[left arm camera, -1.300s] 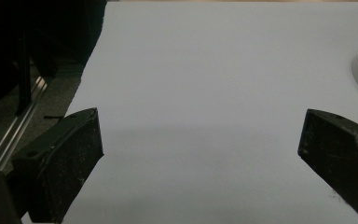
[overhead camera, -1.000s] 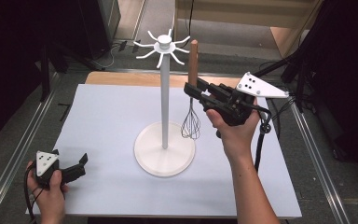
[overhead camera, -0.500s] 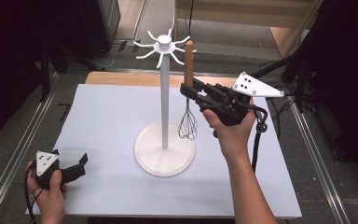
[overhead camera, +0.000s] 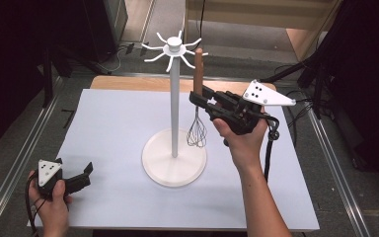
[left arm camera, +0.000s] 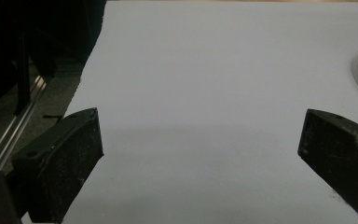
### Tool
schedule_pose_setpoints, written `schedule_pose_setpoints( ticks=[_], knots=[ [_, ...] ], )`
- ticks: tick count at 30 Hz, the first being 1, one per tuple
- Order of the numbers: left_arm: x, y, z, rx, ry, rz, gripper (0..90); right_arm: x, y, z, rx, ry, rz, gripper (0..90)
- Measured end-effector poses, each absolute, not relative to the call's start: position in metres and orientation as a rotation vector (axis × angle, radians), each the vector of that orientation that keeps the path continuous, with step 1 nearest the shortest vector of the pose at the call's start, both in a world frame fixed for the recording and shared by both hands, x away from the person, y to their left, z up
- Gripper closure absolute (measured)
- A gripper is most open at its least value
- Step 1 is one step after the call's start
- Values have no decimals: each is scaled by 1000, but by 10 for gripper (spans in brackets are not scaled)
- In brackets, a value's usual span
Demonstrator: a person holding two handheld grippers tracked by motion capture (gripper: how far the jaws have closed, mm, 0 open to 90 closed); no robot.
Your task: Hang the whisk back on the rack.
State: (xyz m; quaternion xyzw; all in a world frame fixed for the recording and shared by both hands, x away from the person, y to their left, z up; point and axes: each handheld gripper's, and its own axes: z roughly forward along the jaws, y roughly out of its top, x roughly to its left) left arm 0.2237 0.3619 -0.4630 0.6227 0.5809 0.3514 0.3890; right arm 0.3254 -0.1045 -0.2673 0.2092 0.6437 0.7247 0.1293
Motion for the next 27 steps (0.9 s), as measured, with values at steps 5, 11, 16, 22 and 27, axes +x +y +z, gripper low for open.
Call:
schedule_pose_setpoints(
  ticks=[5, 11, 16, 22, 27],
  knots=[
    [224, 362, -463, 1584, 1476, 895, 2, 325, -105, -268, 601, 1858, 2095, 697],
    [224, 362, -463, 1584, 1477, 893, 3, 323, -108, -267, 616, 1833, 2066, 587],
    [224, 362, -463, 1584, 1475, 894, 3, 321, -110, -269, 642, 1827, 2007, 476],
    [224, 362, -463, 1585, 1475, 896, 3, 320, -114, -274, 674, 1835, 1930, 368],
    [224, 362, -463, 1585, 1476, 896, 3, 321, -117, -283, 744, 1852, 1839, 259]
  ],
)
